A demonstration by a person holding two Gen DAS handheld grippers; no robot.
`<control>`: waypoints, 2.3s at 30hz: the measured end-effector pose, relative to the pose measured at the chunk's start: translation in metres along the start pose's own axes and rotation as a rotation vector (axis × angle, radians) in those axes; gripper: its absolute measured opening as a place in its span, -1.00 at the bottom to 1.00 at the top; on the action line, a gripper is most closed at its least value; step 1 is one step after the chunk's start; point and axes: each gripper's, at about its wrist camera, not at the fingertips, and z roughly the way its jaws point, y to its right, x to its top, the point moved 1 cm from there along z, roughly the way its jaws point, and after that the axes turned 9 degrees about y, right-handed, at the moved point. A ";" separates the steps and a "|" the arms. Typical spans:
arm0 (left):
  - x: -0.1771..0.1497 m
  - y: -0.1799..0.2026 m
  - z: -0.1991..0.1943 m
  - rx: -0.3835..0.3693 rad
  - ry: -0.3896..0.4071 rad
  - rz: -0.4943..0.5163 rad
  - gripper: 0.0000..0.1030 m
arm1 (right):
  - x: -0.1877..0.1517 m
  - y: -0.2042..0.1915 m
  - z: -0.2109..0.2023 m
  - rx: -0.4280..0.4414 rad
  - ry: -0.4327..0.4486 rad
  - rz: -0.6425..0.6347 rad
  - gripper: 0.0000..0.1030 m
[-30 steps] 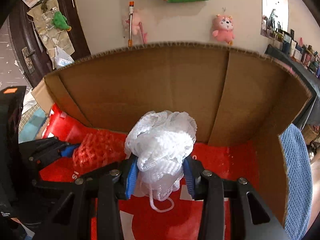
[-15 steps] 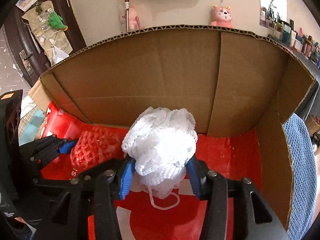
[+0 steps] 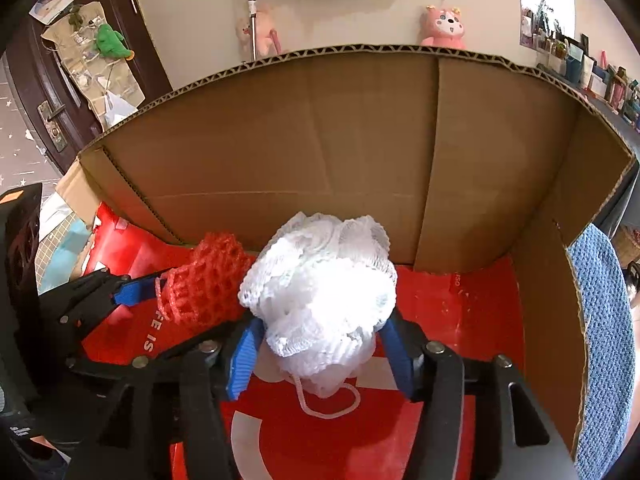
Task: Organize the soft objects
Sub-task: 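Carry both items into the red box and open both tools to release them, then withdraw both tools from the box back over the blanket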
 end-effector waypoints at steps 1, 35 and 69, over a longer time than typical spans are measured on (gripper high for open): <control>0.000 0.001 0.000 0.001 0.000 0.000 0.41 | 0.000 0.000 0.000 0.000 0.001 0.001 0.17; 0.003 0.000 -0.061 0.048 0.113 -0.006 0.67 | 0.010 -0.005 -0.040 -0.065 0.072 -0.021 0.65; -0.088 0.054 -0.273 0.244 0.595 -0.021 1.00 | -0.094 -0.042 -0.270 -0.101 0.551 -0.109 1.00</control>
